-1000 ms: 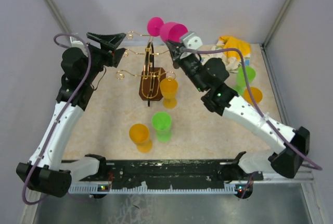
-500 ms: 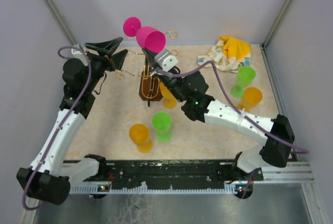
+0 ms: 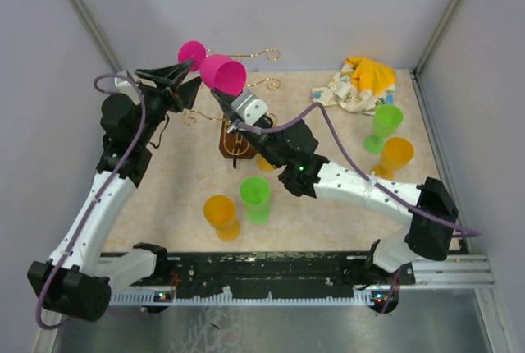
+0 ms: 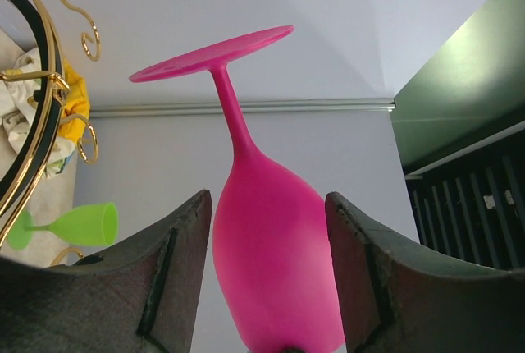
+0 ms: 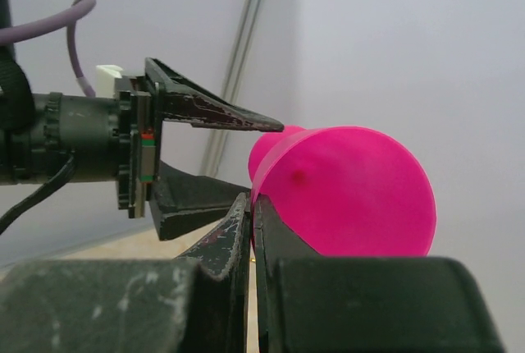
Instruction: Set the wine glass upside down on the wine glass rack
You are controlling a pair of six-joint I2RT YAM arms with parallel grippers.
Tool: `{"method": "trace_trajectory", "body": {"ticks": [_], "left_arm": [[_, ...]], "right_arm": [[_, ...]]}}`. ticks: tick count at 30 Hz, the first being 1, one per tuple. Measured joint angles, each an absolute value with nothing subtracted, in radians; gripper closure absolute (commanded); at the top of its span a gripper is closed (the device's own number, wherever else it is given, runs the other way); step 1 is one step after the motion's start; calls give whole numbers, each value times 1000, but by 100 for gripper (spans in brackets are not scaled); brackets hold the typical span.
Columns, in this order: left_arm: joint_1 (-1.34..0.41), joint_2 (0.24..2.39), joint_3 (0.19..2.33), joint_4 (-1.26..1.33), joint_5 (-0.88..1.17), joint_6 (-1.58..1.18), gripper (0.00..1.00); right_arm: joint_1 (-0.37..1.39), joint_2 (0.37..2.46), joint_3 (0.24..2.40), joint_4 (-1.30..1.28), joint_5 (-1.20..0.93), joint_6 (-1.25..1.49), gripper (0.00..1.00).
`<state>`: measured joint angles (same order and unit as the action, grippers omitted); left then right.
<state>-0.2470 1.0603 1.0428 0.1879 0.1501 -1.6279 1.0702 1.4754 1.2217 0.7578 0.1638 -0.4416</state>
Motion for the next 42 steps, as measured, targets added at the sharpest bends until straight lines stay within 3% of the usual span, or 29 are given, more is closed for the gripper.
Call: {"method": "trace_trajectory", "body": {"ticks": [8, 15, 25, 32, 36, 42], "left_arm": [[-247, 1070, 1028, 194, 145, -1627, 39], [-247, 1071, 1028, 203, 137, -1626, 47], [-247, 1083, 1013, 230, 135, -1626, 66], [-246, 1098, 1012, 254, 134, -1626, 75], [-246, 1099, 1010, 265, 135, -1612, 92], [-246, 1099, 1005, 301, 131, -1529, 100]], "right_arm": [[1105, 1475, 1217, 754, 133, -434, 100], [1119, 1475, 1217, 745, 128, -435, 100], [1124, 1475, 1204, 725, 116, -445, 100], [1125, 1475, 1202, 713, 115, -452, 94], [1130, 1473, 1183, 714, 115, -454, 89], [1131, 1452, 1130, 709, 123, -466, 85]]}}
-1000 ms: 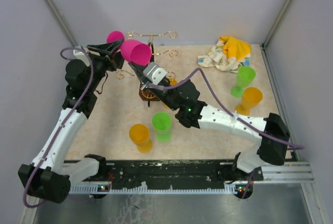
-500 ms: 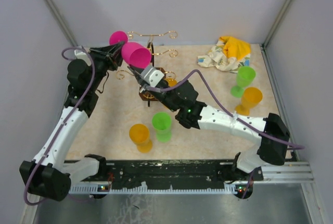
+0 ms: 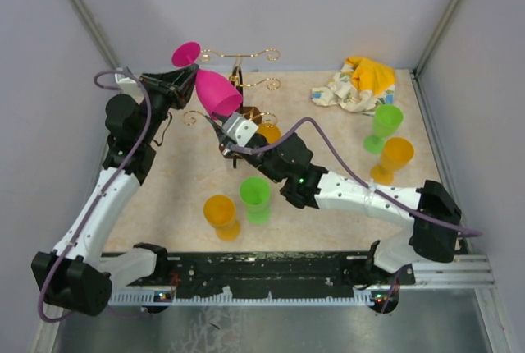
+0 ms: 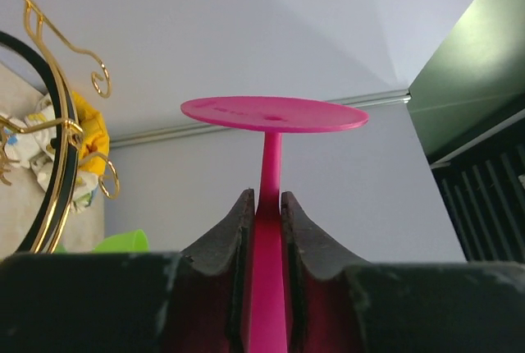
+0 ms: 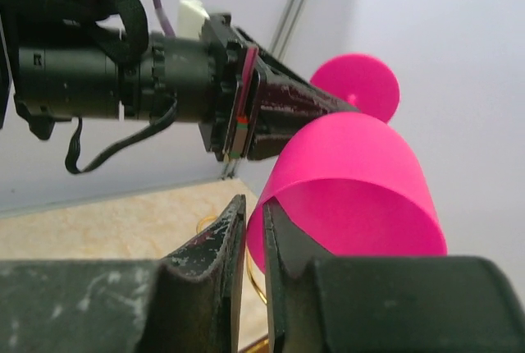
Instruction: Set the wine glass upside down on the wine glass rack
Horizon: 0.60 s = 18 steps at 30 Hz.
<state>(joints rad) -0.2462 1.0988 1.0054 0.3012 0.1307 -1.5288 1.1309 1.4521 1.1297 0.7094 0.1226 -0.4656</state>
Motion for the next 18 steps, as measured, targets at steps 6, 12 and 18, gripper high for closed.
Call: {"method": "trace_trajectory", "body": {"ticks": [6, 12, 18], "left_arm": [[-246, 1102, 1010, 335, 136, -1388, 100], [-246, 1133, 1036, 361, 163, -1202, 100], [-239, 1151, 1083, 357, 179, -965, 100]], "right_arm": [[1131, 1407, 1085, 710, 162, -480, 76], [1132, 1325, 1023, 691, 219, -490, 70], [1132, 1233, 1001, 599, 345, -487, 63]]}}
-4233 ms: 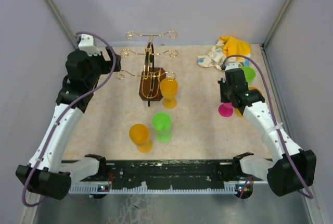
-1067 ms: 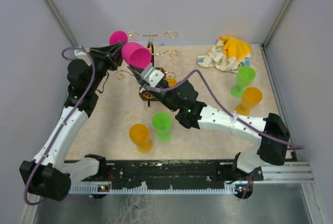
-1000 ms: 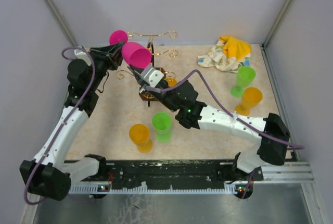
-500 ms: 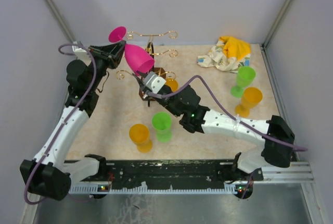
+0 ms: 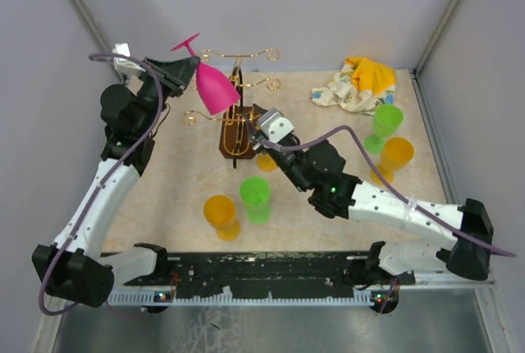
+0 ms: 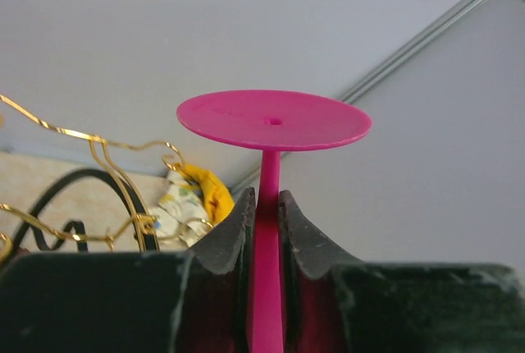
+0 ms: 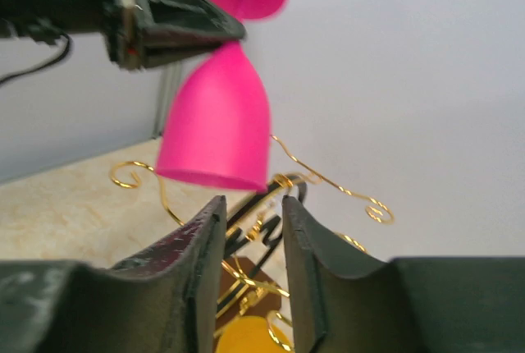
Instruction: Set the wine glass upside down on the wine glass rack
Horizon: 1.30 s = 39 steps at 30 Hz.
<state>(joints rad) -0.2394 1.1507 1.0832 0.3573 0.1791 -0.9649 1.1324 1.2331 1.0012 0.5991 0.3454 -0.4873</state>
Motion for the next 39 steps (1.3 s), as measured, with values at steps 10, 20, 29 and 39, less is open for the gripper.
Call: {"method": "trace_trajectory", "body": {"ticks": [10, 20, 29, 39], "left_arm": [[-234, 1144, 1183, 348, 66, -511, 100], [-224, 1239, 1183, 401, -88, -80, 100], [-73, 1394, 1153, 485, -23, 38, 100], [14, 1486, 1059, 649, 235, 45, 100]], "right_arm": [[1132, 1072, 979, 375, 586, -455, 1], [1132, 988, 980, 101, 725, -363, 1], [1132, 873, 976, -2, 820, -312, 1], [1132, 777, 975, -52, 850, -305, 1]]}}
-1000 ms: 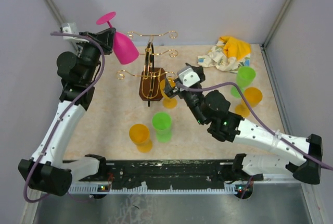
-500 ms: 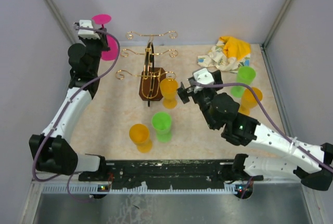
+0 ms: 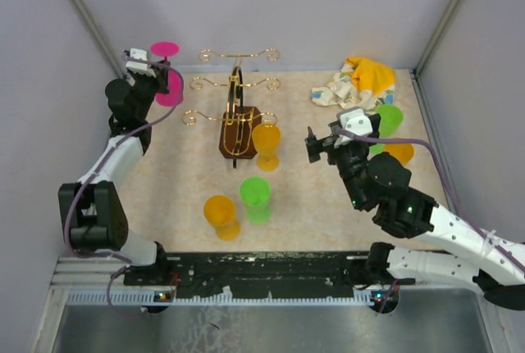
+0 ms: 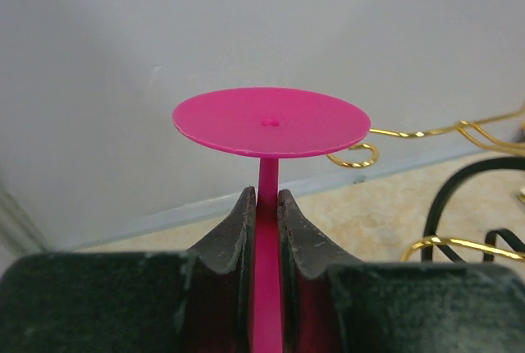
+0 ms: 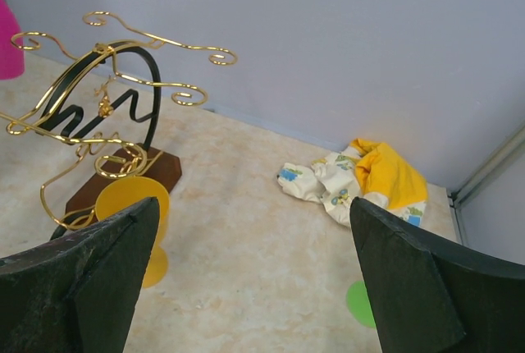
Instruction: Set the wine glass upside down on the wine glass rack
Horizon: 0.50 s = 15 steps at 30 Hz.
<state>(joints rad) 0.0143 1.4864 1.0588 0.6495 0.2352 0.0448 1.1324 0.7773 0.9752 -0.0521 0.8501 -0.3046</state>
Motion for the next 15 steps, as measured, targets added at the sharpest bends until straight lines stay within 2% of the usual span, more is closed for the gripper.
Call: {"method": "trace_trajectory", "body": {"ticks": [7, 15], "left_arm": [[14, 1559, 994, 768, 452, 24, 100], [16, 1629, 987, 878, 604, -16, 100]], "right_arm": [[1132, 778, 975, -55, 898, -341, 1], [1133, 732, 975, -96, 907, -327, 1]]}}
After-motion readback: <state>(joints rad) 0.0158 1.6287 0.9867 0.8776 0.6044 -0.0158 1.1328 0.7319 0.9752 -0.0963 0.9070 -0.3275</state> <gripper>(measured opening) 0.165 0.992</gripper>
